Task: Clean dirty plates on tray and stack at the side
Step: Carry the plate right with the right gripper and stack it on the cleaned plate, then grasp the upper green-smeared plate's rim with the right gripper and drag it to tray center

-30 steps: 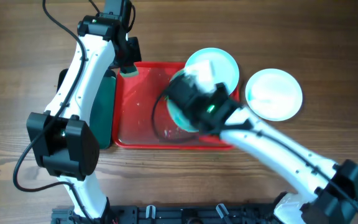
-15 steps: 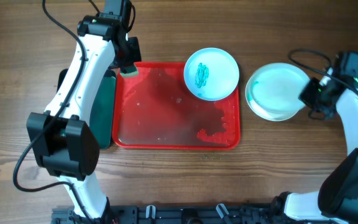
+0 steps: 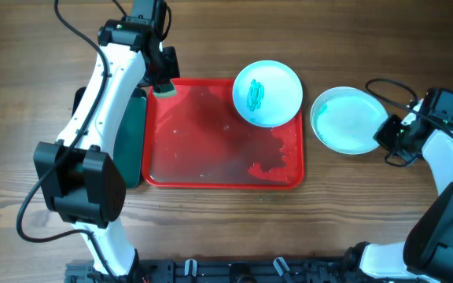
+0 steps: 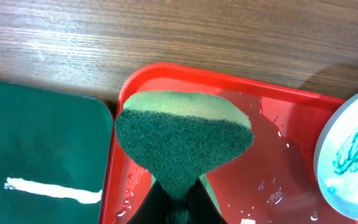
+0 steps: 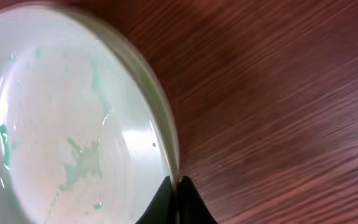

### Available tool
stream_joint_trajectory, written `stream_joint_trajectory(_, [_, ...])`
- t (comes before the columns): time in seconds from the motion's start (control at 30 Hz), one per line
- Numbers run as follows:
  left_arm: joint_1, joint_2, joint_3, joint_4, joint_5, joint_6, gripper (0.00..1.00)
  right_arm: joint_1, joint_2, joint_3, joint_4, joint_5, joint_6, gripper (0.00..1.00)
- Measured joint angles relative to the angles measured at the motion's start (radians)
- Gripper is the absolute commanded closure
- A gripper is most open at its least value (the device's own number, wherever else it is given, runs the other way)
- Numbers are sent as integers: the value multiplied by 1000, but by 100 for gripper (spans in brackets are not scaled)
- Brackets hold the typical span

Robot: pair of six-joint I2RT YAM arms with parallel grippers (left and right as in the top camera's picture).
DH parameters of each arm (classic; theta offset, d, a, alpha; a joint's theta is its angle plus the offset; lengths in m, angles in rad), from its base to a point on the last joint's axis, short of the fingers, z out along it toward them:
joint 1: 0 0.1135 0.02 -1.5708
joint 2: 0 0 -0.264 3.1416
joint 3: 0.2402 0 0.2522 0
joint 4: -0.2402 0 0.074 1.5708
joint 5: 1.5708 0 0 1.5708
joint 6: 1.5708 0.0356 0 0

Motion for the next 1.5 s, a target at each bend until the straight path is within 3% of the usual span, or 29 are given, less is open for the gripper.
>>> stream_joint_trajectory(0.23, [0,0,0,9,4,0,94,40,-3,195,-232,-16,-41,95])
stream_joint_trajectory(0.8, [0,0,0,10,4,0,94,54,39,198,-161,83,-10,95])
stream_joint_trajectory(0.97, [0,0,0,10,4,0,94,67,72,198,-159,82,-11,81])
stream_joint_trajectory(1.07, [0,0,0,10,4,0,94,67,72,198,-160,82,-10,81])
stream_joint_trajectory(1.17, [0,0,0,10,4,0,93,67,72,204,-189,43,-28,72])
stream_joint_trajectory(1.23, [0,0,0,10,4,0,93,69,72,238,-247,-14,-50,71])
stream_joint_trajectory(1.4, [0,0,0,9,4,0,94,227,72,342,-207,-179,-39,71])
stream_joint_trajectory(1.5, [0,0,0,8,4,0,94,401,77,343,-152,-201,31,64])
